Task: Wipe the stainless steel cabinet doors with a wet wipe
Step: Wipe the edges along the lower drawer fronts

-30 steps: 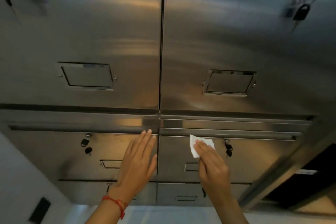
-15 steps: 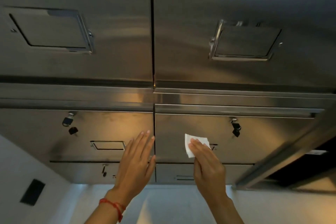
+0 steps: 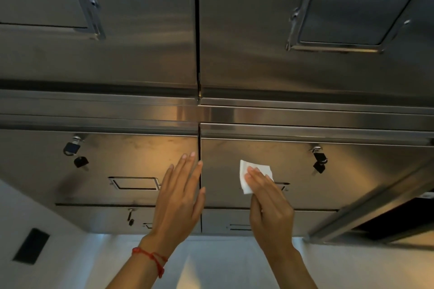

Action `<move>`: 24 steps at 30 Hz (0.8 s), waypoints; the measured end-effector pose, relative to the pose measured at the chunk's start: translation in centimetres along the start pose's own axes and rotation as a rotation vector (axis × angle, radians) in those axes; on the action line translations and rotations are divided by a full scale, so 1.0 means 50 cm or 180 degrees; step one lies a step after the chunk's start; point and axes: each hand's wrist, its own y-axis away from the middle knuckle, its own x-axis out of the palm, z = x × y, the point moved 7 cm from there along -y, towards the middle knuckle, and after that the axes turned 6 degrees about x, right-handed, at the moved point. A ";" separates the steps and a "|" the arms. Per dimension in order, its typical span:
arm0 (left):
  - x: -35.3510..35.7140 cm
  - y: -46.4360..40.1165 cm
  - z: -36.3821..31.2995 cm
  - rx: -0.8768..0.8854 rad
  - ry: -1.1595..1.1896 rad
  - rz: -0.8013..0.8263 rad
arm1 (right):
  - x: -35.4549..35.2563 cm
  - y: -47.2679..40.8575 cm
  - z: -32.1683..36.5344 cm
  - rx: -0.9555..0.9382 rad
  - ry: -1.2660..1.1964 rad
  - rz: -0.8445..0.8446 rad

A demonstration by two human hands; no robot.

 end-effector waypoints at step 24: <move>0.001 -0.055 0.033 0.0163 -0.0132 -0.0758 | 0.069 -0.038 0.022 -0.0037 -0.0153 -0.0349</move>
